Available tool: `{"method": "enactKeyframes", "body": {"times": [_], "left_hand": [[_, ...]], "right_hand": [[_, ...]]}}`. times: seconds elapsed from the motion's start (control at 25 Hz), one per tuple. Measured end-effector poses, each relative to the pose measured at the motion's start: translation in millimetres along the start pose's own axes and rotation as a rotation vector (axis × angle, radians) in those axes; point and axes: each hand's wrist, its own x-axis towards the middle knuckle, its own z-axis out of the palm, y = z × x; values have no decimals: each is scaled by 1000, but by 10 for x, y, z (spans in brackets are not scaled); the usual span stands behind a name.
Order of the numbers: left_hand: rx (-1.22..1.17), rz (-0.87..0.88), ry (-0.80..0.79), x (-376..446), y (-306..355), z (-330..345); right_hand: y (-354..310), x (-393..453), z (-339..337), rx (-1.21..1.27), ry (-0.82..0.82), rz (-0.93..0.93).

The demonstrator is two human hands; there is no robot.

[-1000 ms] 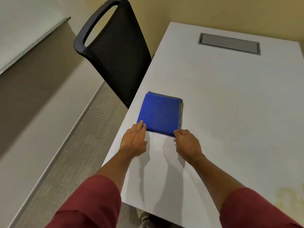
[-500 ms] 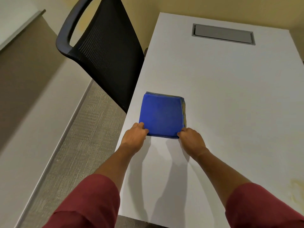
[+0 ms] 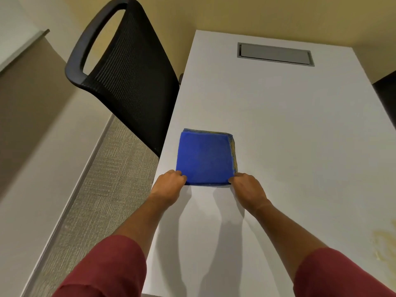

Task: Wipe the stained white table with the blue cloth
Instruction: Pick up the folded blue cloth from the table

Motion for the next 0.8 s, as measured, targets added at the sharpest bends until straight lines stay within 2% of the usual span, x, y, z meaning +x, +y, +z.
{"method": "enactKeyframes", "body": {"times": [0.16,0.36,0.56,0.8], "left_hand": [[18,28,-1,23,-77,-169],[-57,-28,94,45,-171,-747],[-307,-70,151,0,-222,-1598],[-376,33,31,-168,9,-2267]], "right_hand": [[-52,-35,-177,-184,11,-93],[-219,-112,-718,-297,142,-112],[-341,-316,-1483,-235,262,-88],[-289,-740,-2104,-85,253,-73]]}}
